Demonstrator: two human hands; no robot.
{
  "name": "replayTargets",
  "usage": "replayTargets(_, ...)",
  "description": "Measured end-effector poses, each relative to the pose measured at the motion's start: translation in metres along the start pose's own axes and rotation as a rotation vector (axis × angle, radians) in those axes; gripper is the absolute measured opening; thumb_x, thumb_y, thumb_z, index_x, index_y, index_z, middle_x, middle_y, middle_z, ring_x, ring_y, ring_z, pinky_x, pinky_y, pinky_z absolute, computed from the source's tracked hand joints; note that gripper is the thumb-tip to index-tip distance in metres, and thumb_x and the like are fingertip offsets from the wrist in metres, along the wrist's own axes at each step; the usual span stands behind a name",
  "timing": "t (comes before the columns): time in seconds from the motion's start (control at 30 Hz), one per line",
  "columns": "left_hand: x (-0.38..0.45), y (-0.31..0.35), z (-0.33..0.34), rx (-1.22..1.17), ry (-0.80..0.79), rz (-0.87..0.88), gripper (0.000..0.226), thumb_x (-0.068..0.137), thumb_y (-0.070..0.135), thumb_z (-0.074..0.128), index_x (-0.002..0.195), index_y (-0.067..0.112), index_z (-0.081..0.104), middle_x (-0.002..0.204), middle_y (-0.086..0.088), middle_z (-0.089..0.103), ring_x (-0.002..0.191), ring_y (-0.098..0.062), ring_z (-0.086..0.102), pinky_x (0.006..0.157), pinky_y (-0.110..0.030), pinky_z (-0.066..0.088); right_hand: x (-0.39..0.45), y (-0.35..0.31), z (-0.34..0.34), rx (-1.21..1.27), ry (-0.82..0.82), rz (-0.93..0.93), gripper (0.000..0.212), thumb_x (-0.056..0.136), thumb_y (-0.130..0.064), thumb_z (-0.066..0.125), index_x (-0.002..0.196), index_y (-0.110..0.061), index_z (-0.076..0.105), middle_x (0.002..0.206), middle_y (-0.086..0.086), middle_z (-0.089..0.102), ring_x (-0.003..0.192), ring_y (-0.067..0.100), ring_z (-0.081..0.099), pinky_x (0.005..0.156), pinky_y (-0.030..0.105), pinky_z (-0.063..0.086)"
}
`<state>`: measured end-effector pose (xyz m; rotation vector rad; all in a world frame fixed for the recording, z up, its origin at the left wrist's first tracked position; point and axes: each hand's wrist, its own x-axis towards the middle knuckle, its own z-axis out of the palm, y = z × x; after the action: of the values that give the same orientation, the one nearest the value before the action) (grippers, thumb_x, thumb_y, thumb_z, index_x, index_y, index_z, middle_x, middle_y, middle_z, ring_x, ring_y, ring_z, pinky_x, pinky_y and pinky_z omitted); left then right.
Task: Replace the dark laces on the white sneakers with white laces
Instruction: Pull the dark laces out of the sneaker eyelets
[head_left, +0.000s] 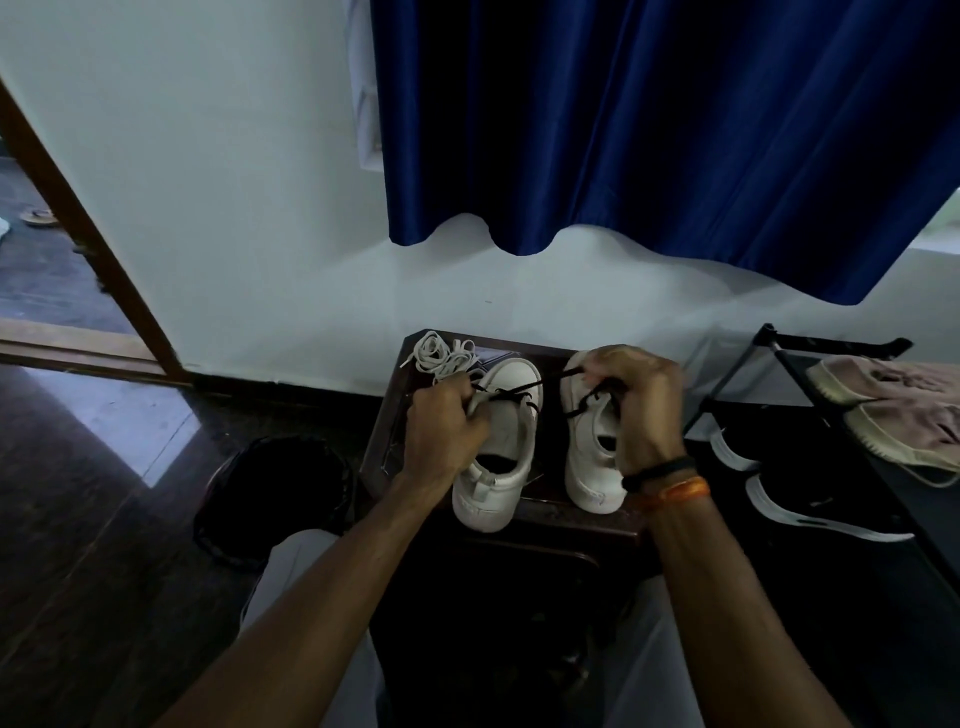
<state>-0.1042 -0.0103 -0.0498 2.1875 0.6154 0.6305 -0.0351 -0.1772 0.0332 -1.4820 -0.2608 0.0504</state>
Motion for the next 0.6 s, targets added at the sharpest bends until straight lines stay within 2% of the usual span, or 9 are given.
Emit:
replayTargets(0.07, 0.0, 0.0, 0.001, 0.007, -0.002, 0.005, 0.027, 0.083, 0.016, 0.071, 0.068, 0.011, 0.049, 0.054, 0.001, 0.049, 0.046, -0.01, 0.04, 0.047, -0.025, 0.031, 0.005, -0.002, -0.013, 0.067, 0.137, 0.08, 0.028, 0.073, 0.006, 0.055, 0.049, -0.007, 0.061, 0.049, 0.005, 0.054, 0.049, 0.018, 0.052, 0.053, 0.027, 0.043)
replayTargets(0.1, 0.0, 0.0, 0.002, 0.008, -0.001, 0.006, 0.027, 0.083, 0.016, 0.071, 0.069, 0.01, 0.049, 0.054, 0.001, 0.05, 0.047, -0.012, 0.041, 0.048, -0.026, 0.031, 0.007, -0.001, -0.017, 0.006, 0.166, 0.095, 0.029, 0.073, 0.002, 0.055, 0.045, -0.008, 0.059, 0.046, 0.005, 0.054, 0.046, 0.019, 0.052, 0.05, 0.028, 0.043)
replayTargets(0.17, -0.001, -0.001, 0.002, 0.004, 0.003, 0.005, 0.026, 0.083, 0.016, 0.07, 0.068, 0.01, 0.049, 0.052, 0.003, 0.047, 0.046, -0.012, 0.04, 0.047, -0.025, 0.031, 0.009, 0.008, -0.023, -0.446, 0.133, 0.025, 0.024, 0.071, -0.018, 0.059, 0.049, -0.009, 0.064, 0.053, 0.01, 0.063, 0.054, 0.029, 0.061, 0.059, 0.037, 0.052)
replayTargets(0.23, -0.001, -0.001, 0.003, 0.0, 0.006, 0.015, 0.027, 0.082, 0.014, 0.07, 0.067, 0.012, 0.047, 0.051, 0.004, 0.045, 0.044, -0.012, 0.039, 0.046, -0.025, 0.029, 0.007, 0.02, -0.019, -1.002, 0.081, -0.183, 0.026, 0.068, -0.034, 0.06, 0.067, -0.012, 0.075, 0.083, 0.014, 0.073, 0.083, 0.035, 0.065, 0.082, 0.038, 0.048)
replayTargets(0.27, -0.001, -0.002, 0.003, -0.004, 0.004, 0.021, 0.028, 0.081, 0.014, 0.07, 0.066, 0.013, 0.046, 0.05, 0.004, 0.045, 0.044, -0.012, 0.04, 0.046, -0.025, 0.03, 0.006, 0.027, -0.014, -1.169, 0.08, -0.268, 0.028, 0.068, -0.035, 0.064, 0.081, -0.014, 0.078, 0.105, 0.014, 0.072, 0.1, 0.037, 0.06, 0.09, 0.039, 0.042)
replayTargets(0.33, -0.002, -0.003, 0.004, -0.015, 0.001, 0.032, 0.029, 0.082, 0.014, 0.069, 0.065, 0.013, 0.045, 0.051, 0.002, 0.046, 0.045, -0.015, 0.042, 0.046, -0.026, 0.032, 0.006, 0.031, -0.001, -1.26, 0.089, -0.335, 0.042, 0.067, -0.027, 0.072, 0.106, -0.012, 0.076, 0.132, 0.012, 0.061, 0.117, 0.041, 0.046, 0.097, 0.043, 0.039)
replayTargets(0.4, -0.002, -0.003, 0.005, -0.02, 0.0, 0.037, 0.03, 0.083, 0.015, 0.07, 0.066, 0.013, 0.045, 0.052, 0.001, 0.047, 0.047, -0.018, 0.045, 0.047, -0.029, 0.035, 0.007, 0.032, 0.014, -1.257, -0.005, -0.341, 0.046, 0.069, -0.023, 0.065, 0.114, -0.015, 0.074, 0.129, 0.006, 0.065, 0.116, 0.036, 0.043, 0.097, 0.041, 0.041)
replayTargets(0.5, -0.001, -0.005, 0.006, -0.026, 0.001, 0.033, 0.032, 0.083, 0.018, 0.071, 0.067, 0.013, 0.045, 0.054, -0.001, 0.049, 0.05, -0.023, 0.049, 0.048, -0.032, 0.037, 0.004, 0.039, 0.035, -1.226, -0.247, -0.293, 0.038, 0.076, -0.027, 0.066, 0.112, -0.021, 0.076, 0.112, 0.0, 0.073, 0.113, 0.03, 0.044, 0.094, 0.041, 0.041)
replayTargets(0.6, -0.002, -0.004, 0.006, -0.014, 0.012, 0.028, 0.029, 0.082, 0.018, 0.07, 0.069, 0.011, 0.045, 0.055, -0.004, 0.05, 0.055, -0.031, 0.053, 0.051, -0.039, 0.042, 0.0, 0.047, 0.05, -1.36, -0.331, -0.307, 0.029, 0.083, -0.035, 0.064, 0.105, -0.024, 0.078, 0.098, 0.004, 0.071, 0.112, 0.029, 0.045, 0.091, 0.04, 0.042)
